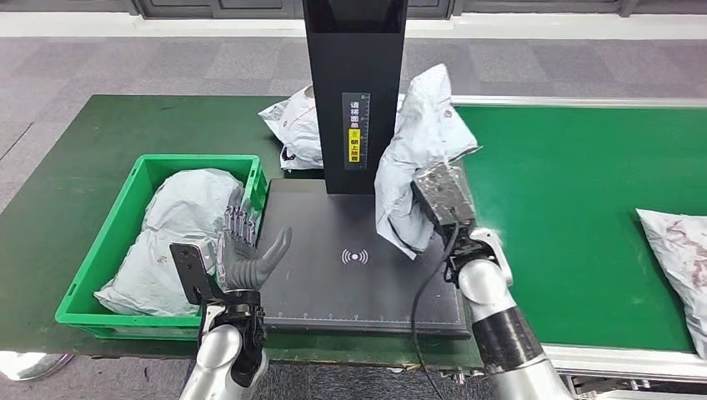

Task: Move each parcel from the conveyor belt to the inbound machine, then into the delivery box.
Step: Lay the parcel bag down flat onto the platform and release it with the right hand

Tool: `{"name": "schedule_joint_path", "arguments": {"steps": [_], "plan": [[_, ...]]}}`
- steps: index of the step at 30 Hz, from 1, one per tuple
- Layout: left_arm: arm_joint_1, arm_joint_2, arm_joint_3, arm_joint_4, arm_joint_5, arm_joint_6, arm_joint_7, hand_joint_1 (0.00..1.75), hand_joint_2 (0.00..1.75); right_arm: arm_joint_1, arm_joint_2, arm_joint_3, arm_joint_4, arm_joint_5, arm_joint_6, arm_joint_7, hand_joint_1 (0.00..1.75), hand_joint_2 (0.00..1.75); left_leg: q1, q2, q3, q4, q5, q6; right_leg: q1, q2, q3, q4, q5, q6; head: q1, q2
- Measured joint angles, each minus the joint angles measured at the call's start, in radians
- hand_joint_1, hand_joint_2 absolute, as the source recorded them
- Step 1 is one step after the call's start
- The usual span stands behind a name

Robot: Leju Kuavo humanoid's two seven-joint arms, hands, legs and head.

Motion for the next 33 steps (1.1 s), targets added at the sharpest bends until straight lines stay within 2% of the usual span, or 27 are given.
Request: {"name": "schedule_joint_path", "arguments": {"steps": [3, 7, 8, 11, 12, 18, 24, 26, 31, 33], "plan": [[-0.010, -0.001, -0.001, 0.002, -0.004, 0.008, 0.001, 0.00, 1.75, -0.034, 0.032, 0.030, 0.127, 0.017, -0.031, 0.002, 1.75, 1.75, 0.000, 0.000, 0.000, 0.000, 0.000, 0.000, 0.000, 0.000, 0.000, 0.000, 0.000, 0.000, 0.000, 0.000], [-0.014, -0.001, -0.001, 0.002, -0.005, 0.012, 0.001, 0.00, 1.75, -0.055, 0.054, 0.048, 0.214, 0.021, -0.039, 0.002, 1.75, 1.75, 0.000, 0.000, 0.000, 0.000, 0.000, 0.000, 0.000, 0.000, 0.000, 0.000, 0.000, 0.000, 0.000, 0.000], [-0.015, -0.001, -0.001, 0.002, -0.005, 0.015, 0.001, 0.00, 1.75, -0.060, 0.057, 0.050, 0.230, 0.023, -0.038, 0.003, 1.37, 1.31, 0.000, 0.000, 0.000, 0.000, 0.000, 0.000, 0.000, 0.000, 0.000, 0.000, 0.000, 0.000, 0.000, 0.000], [-0.017, -0.001, -0.001, 0.002, -0.008, 0.032, 0.001, 0.00, 1.75, -0.075, 0.072, 0.063, 0.282, 0.035, -0.035, 0.012, 0.06, 0.00, 0.000, 0.000, -0.001, 0.000, -0.001, 0.000, 0.000, 0.000, -0.001, 0.000, 0.000, 0.000, 0.000, 0.000], [-0.018, -0.001, -0.001, 0.002, -0.009, 0.038, 0.000, 0.00, 1.75, -0.080, 0.079, 0.069, 0.302, 0.040, -0.037, 0.014, 0.00, 0.00, 0.000, 0.000, -0.001, 0.000, -0.001, 0.000, 0.000, 0.000, -0.001, 0.000, 0.000, 0.000, 0.000, 0.000], [-0.037, -0.002, -0.002, 0.010, -0.008, 0.062, -0.006, 0.00, 1.75, -0.106, 0.123, 0.086, 0.417, 0.042, -0.054, 0.005, 0.00, 0.00, 0.000, 0.000, 0.000, 0.000, 0.000, 0.000, 0.000, 0.000, -0.001, 0.000, 0.000, 0.000, 0.000, 0.000], [-0.058, -0.002, -0.009, 0.031, -0.003, 0.069, -0.015, 0.00, 1.75, -0.114, 0.133, 0.086, 0.473, 0.024, -0.015, -0.016, 0.00, 0.00, 0.000, 0.000, -0.001, 0.000, 0.000, 0.000, 0.000, 0.000, -0.001, 0.000, 0.000, 0.000, 0.000, 0.000], [-0.065, -0.001, -0.014, 0.039, 0.002, 0.069, -0.017, 0.00, 1.75, -0.113, 0.134, 0.086, 0.479, 0.003, 0.030, -0.030, 0.00, 0.00, 0.000, 0.000, -0.001, 0.000, 0.000, 0.000, 0.000, 0.000, -0.001, 0.000, 0.000, 0.000, 0.000, 0.000], [-0.087, -0.001, -0.023, 0.061, 0.011, 0.068, -0.019, 0.00, 1.75, -0.101, 0.132, 0.086, 0.476, -0.121, 0.264, -0.143, 0.00, 0.00, 0.000, 0.000, 0.000, 0.000, 0.000, 0.000, 0.000, 0.000, -0.001, -0.001, 0.000, 0.000, 0.000, 0.000], [-0.092, -0.001, -0.023, 0.068, 0.012, 0.068, -0.021, 0.00, 1.75, -0.093, 0.130, 0.086, 0.468, -0.146, 0.314, -0.175, 0.00, 0.00, 0.000, 0.000, 0.000, 0.000, 0.000, 0.000, 0.000, 0.000, -0.001, -0.001, 0.000, 0.000, 0.000, 0.000]]}}
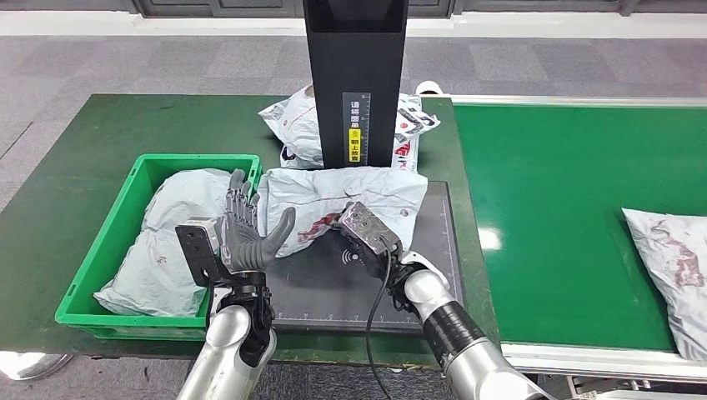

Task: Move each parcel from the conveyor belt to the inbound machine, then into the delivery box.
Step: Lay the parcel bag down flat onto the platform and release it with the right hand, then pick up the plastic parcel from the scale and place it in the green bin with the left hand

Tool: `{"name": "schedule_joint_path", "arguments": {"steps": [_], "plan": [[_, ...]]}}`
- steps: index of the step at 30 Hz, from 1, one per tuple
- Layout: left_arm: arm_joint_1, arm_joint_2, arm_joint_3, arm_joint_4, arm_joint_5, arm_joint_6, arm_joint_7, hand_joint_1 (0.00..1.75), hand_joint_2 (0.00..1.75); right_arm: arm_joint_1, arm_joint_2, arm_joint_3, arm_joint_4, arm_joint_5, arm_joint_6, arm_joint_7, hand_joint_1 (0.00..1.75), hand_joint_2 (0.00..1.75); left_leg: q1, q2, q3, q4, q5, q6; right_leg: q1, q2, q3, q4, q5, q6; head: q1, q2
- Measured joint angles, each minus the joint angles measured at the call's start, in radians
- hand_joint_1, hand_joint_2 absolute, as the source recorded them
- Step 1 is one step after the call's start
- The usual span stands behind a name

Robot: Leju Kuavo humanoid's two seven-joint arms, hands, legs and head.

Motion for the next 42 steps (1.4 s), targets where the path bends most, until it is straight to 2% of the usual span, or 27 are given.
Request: {"name": "schedule_joint_path", "arguments": {"steps": [9, 13, 20, 25, 28, 31, 35, 37, 39, 42], "plan": [[-0.011, 0.002, 0.000, 0.020, 0.000, 0.000, -0.001, 0.00, 1.75, 0.014, -0.012, 0.000, -0.029, -0.021, 0.037, -0.021, 0.00, 0.00, 0.000, 0.000, 0.000, 0.000, 0.000, 0.000, 0.000, 0.000, 0.000, 0.000, 0.000, 0.000, 0.000, 0.000], [-0.011, 0.002, 0.000, 0.022, 0.000, 0.000, -0.003, 0.00, 1.75, 0.042, -0.020, 0.000, -0.094, -0.060, 0.117, -0.072, 0.00, 0.00, 0.000, 0.000, 0.000, 0.000, 0.000, 0.000, 0.000, 0.000, 0.000, 0.000, 0.000, 0.000, 0.000, 0.000], [0.000, 0.004, 0.007, 0.016, -0.005, -0.002, -0.016, 0.00, 1.75, 0.167, -0.061, 0.000, -0.436, -0.200, 0.264, -0.158, 0.00, 0.00, 0.000, 0.000, -0.001, 0.000, -0.001, 0.000, 0.000, 0.000, 0.000, 0.000, 0.000, 0.000, 0.000, 0.000], [0.011, 0.005, 0.014, 0.003, -0.008, -0.003, -0.020, 0.00, 1.75, 0.242, -0.092, 0.000, -0.657, -0.277, 0.310, -0.151, 0.00, 0.00, 0.000, 0.000, -0.001, 0.000, -0.001, 0.001, 0.000, 0.000, 0.000, 0.000, 0.000, 0.000, 0.000, 0.000], [0.021, 0.005, 0.021, -0.009, -0.018, -0.003, -0.022, 0.00, 1.75, 0.272, -0.102, -0.006, -0.724, -0.279, 0.263, -0.124, 0.00, 0.00, 0.000, 0.000, 0.000, 0.000, -0.001, 0.001, 0.000, 0.000, 0.000, 0.000, 0.000, 0.000, 0.000, 0.000], [0.043, 0.005, 0.039, -0.035, -0.036, 0.002, -0.021, 0.00, 1.75, 0.303, -0.109, -0.029, -0.768, -0.213, 0.125, -0.042, 0.00, 0.00, 0.000, 0.000, 0.000, 0.000, -0.001, 0.001, 0.000, 0.000, 0.000, 0.000, 0.000, 0.000, 0.000, 0.000], [0.072, 0.004, 0.064, -0.082, -0.070, 0.008, 0.003, 0.00, 1.75, 0.342, -0.131, -0.050, -0.782, 0.070, -0.081, 0.083, 0.00, 0.00, 0.000, 0.000, 0.000, 0.000, -0.001, 0.001, 0.000, 0.000, 0.000, 0.000, 0.000, 0.000, 0.000, 0.000], [0.076, 0.004, 0.074, -0.097, -0.081, 0.004, 0.016, 0.00, 1.75, 0.377, -0.144, -0.050, -0.790, 0.168, -0.102, 0.074, 0.00, 0.87, 0.000, 0.000, 0.000, 0.000, -0.001, 0.001, 0.000, 0.000, 0.000, 0.000, 0.000, 0.000, 0.000, 0.000], [0.076, 0.004, 0.082, -0.103, -0.092, -0.003, 0.021, 0.00, 1.75, 0.423, -0.152, -0.050, -0.815, 0.132, -0.075, -0.015, 0.00, 1.75, 0.000, 0.000, 0.000, 0.000, -0.001, 0.001, 0.000, 0.000, 0.000, 0.000, -0.001, 0.000, 0.000, 0.000], [0.069, 0.007, 0.082, -0.097, -0.181, -0.006, 0.041, 0.00, 1.75, 0.480, -0.158, -0.051, -0.874, -0.018, -0.040, -0.158, 0.00, 1.75, 0.000, 0.000, 0.000, 0.000, -0.002, 0.001, 0.000, 0.000, 0.000, -0.001, -0.002, 0.000, 0.000, 0.000]]}}
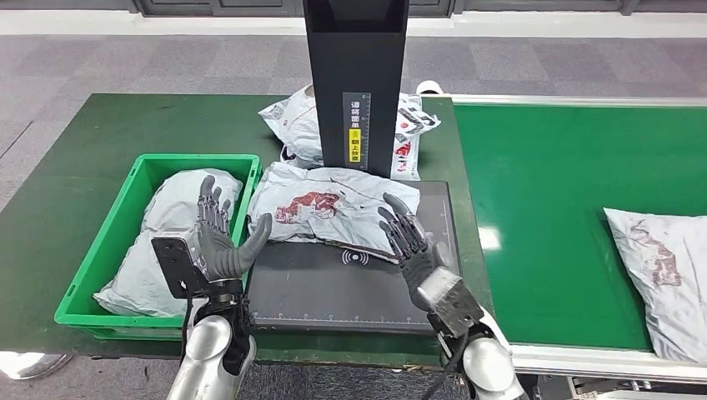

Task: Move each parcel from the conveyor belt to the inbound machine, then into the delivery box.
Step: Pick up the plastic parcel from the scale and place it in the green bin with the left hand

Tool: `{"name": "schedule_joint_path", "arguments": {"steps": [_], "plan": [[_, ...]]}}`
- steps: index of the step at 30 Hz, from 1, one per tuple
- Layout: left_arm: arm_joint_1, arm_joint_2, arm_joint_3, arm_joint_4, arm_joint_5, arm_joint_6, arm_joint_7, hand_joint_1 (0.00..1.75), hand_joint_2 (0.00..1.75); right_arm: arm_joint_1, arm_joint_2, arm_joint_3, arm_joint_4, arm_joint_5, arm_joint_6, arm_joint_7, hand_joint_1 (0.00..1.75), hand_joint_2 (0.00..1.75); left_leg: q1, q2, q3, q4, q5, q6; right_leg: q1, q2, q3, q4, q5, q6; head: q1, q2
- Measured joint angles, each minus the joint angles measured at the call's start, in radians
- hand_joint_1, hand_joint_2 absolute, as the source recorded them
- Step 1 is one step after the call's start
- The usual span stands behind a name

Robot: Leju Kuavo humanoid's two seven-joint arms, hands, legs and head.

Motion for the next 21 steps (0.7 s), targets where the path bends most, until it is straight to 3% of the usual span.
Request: {"name": "schedule_joint_path", "arguments": {"steps": [6, 9, 11, 17, 21], "plan": [[-0.093, 0.016, -0.088, 0.075, -0.657, -0.026, 0.222, 0.00, 1.75, 0.047, 0.004, -0.024, -0.087, -0.121, 0.027, -0.068, 0.00, 1.75, 0.000, 0.000, 0.000, 0.000, 0.000, 0.001, -0.001, 0.000, 0.000, 0.000, 0.001, 0.001, 0.000, 0.000], [-0.200, 0.014, -0.172, 0.169, -1.010, -0.121, 0.348, 0.00, 1.75, 0.039, 0.013, -0.033, -0.095, -0.134, 0.070, -0.087, 0.00, 1.75, 0.000, 0.000, 0.000, 0.000, 0.002, 0.002, -0.002, 0.000, 0.000, 0.000, 0.002, 0.002, 0.000, 0.000], [-0.288, 0.004, -0.229, 0.269, -1.163, -0.191, 0.399, 0.00, 1.75, 0.027, 0.019, -0.033, -0.092, -0.135, 0.092, -0.095, 0.00, 1.75, -0.001, 0.000, 0.000, 0.000, 0.003, 0.002, -0.002, 0.000, 0.001, 0.000, 0.004, 0.002, 0.000, 0.000], [-0.543, -0.045, -0.370, 0.651, -1.343, -0.324, 0.436, 0.00, 1.75, -0.034, 0.042, -0.037, -0.043, -0.130, 0.129, -0.101, 0.00, 1.75, -0.002, 0.001, 0.000, 0.000, 0.005, 0.002, -0.003, 0.001, 0.000, 0.000, 0.006, 0.003, 0.000, 0.000], [-0.630, -0.070, -0.445, 0.839, -1.351, -0.400, 0.420, 0.00, 1.75, -0.056, 0.059, -0.043, -0.019, -0.125, 0.138, -0.090, 0.00, 1.75, -0.002, 0.001, 0.000, 0.000, 0.005, 0.002, -0.003, 0.001, 0.000, 0.000, 0.006, 0.003, 0.000, 0.000]]}}
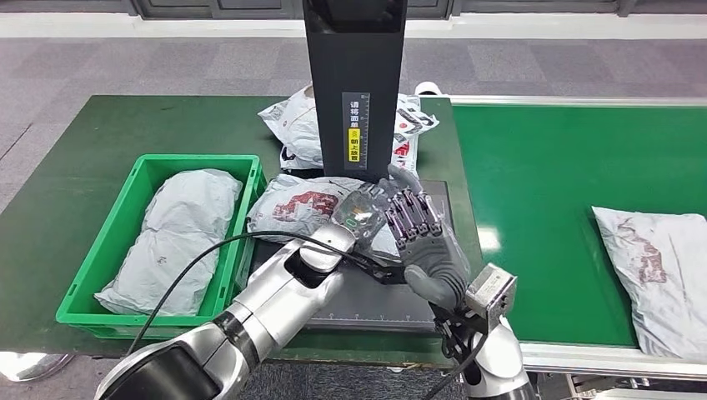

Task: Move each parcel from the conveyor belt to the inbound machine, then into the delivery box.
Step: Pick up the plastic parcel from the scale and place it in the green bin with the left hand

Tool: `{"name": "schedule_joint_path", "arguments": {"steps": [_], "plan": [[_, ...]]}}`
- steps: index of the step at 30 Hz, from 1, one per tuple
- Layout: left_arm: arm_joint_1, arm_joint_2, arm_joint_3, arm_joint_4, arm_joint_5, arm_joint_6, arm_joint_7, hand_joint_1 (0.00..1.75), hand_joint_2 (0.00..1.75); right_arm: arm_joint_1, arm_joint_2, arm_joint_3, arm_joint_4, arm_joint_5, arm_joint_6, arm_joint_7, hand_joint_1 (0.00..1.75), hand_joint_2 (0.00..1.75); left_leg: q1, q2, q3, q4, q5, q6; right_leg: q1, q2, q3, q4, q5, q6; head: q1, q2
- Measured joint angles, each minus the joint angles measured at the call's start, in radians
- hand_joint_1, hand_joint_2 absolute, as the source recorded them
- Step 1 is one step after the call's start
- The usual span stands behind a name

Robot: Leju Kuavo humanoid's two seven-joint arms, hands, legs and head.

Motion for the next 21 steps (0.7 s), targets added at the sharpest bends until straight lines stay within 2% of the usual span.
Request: {"name": "schedule_joint_path", "arguments": {"steps": [6, 9, 10, 13, 14, 18, 21], "plan": [[-0.062, -0.014, -0.066, 0.159, 0.000, -0.115, -0.052, 0.00, 1.75, -0.005, 0.015, -0.008, 0.020, 0.008, 0.003, 0.004, 0.00, 1.75, 0.000, 0.000, -0.001, 0.000, 0.000, 0.000, 0.000, 0.000, -0.001, 0.000, -0.001, 0.000, 0.000, 0.000], [-0.079, -0.016, -0.087, 0.203, 0.002, -0.139, -0.072, 0.01, 1.75, -0.005, 0.018, -0.008, 0.024, 0.008, 0.003, 0.005, 0.00, 1.75, 0.000, 0.000, -0.001, 0.000, 0.000, 0.000, 0.000, 0.000, -0.001, 0.000, -0.001, 0.000, 0.000, 0.000], [-0.086, -0.016, -0.091, 0.213, 0.004, -0.146, -0.080, 0.21, 1.75, -0.005, 0.019, -0.008, 0.026, 0.008, 0.003, 0.005, 0.00, 1.75, 0.000, 0.000, -0.001, 0.000, 0.000, 0.000, 0.000, 0.000, -0.001, 0.000, -0.001, 0.000, 0.000, 0.000], [-0.105, -0.016, -0.104, 0.237, 0.011, -0.179, -0.113, 1.44, 1.75, -0.004, 0.020, -0.009, 0.028, 0.009, 0.003, 0.010, 0.00, 1.75, 0.000, 0.000, -0.001, 0.000, 0.000, 0.000, 0.000, 0.000, 0.000, 0.000, -0.001, 0.000, 0.000, 0.000], [-0.109, -0.016, -0.108, 0.244, 0.014, -0.191, -0.126, 1.66, 1.75, -0.004, 0.020, -0.010, 0.028, 0.010, 0.004, 0.011, 0.00, 1.75, 0.000, 0.000, -0.001, 0.000, 0.000, 0.000, 0.000, 0.000, 0.000, 0.000, -0.001, 0.000, 0.000, 0.000], [-0.115, -0.016, -0.123, 0.264, 0.024, -0.214, -0.160, 1.75, 1.75, 0.002, 0.019, -0.020, 0.028, 0.010, 0.009, 0.014, 0.00, 1.75, 0.000, 0.000, -0.001, 0.000, 0.000, 0.000, 0.000, 0.000, 0.000, 0.000, 0.000, 0.000, 0.000, 0.000], [-0.118, -0.016, -0.130, 0.272, 0.030, -0.221, -0.170, 1.75, 1.75, 0.006, 0.019, -0.024, 0.029, 0.009, 0.010, 0.013, 0.00, 1.75, 0.000, 0.000, 0.000, 0.000, 0.000, 0.000, 0.000, 0.000, 0.000, 0.000, 0.000, 0.000, 0.000, 0.000]]}}
